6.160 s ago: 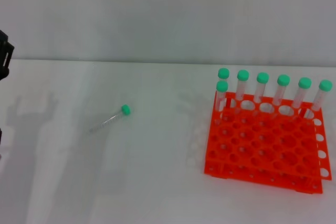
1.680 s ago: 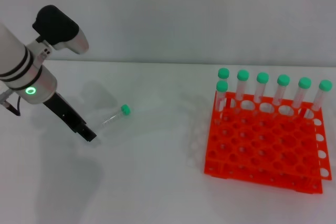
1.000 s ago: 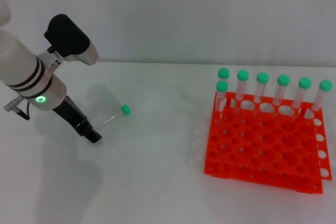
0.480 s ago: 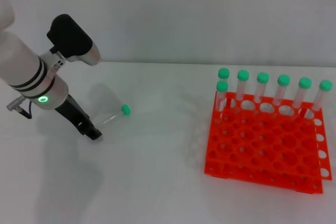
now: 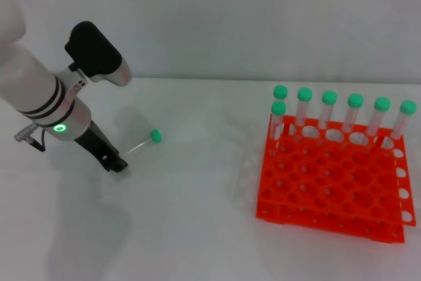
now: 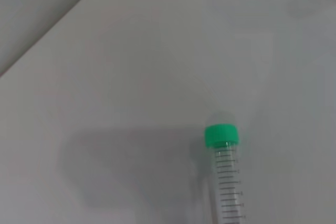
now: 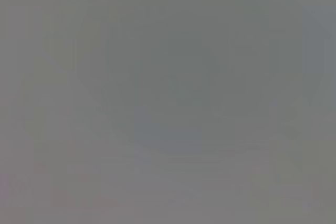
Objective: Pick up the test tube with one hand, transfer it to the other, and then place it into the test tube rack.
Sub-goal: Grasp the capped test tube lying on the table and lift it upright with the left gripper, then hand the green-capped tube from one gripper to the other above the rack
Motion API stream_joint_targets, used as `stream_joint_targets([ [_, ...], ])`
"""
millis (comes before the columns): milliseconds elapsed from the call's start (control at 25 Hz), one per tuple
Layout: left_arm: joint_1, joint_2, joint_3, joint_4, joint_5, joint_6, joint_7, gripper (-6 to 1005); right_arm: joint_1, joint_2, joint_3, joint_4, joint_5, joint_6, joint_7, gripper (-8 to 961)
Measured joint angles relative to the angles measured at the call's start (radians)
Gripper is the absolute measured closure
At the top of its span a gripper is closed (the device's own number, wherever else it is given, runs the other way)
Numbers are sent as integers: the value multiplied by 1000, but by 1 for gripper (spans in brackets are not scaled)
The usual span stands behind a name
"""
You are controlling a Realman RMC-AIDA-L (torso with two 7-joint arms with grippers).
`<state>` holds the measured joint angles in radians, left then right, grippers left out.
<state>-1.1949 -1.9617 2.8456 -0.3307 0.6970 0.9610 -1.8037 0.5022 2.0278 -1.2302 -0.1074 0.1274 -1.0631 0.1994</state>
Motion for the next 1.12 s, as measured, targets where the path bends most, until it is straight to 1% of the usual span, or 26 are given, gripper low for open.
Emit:
stream_joint_targets([
  [80, 0, -6, 0, 0, 1, -11, 1, 676, -1, 0, 0, 0, 0, 0, 0, 94],
  [160, 0, -9, 0, -1, 3, -19, 1, 705, -2, 0, 0, 0, 0, 0, 0, 94],
  [320, -6, -9, 0, -1, -2, -15, 5, 758, -6, 0, 0, 0, 0, 0, 0, 94],
  [440, -17, -7, 0, -2, -45, -4, 27, 788, -8, 0, 0, 0, 0, 0, 0, 93],
  [560, -25, -8, 0, -9, -134, -21, 80, 808, -8, 0, 0, 0, 0, -2, 0, 93],
  [680, -18, -12, -1, -11, -314, -56, 197, 808, -9, 0, -2, -5, 0, -7, 6, 93],
  [840, 29, -32, -2, -14, -727, -94, 475, 807, -9, -3, -41, -12, 0, -10, 81, 93],
  [880, 53, -42, -2, -13, -874, -93, 585, 807, -10, -4, -53, -17, 0, -13, 101, 93],
  [920, 88, -59, -2, -7, -1055, -73, 726, 807, -12, -5, -66, -23, 0, -20, 125, 94],
  [960, 101, -65, -2, -6, -1128, -59, 783, 807, -14, -5, -75, -28, -1, -28, 141, 94],
  [1080, 202, -109, -2, 23, -1545, 85, 1086, 807, -20, -6, -92, -34, -1, -61, 182, 94],
  [1120, 226, -114, -2, 51, -1626, 128, 1156, 807, -30, -12, -130, -40, -3, -129, 262, 94],
])
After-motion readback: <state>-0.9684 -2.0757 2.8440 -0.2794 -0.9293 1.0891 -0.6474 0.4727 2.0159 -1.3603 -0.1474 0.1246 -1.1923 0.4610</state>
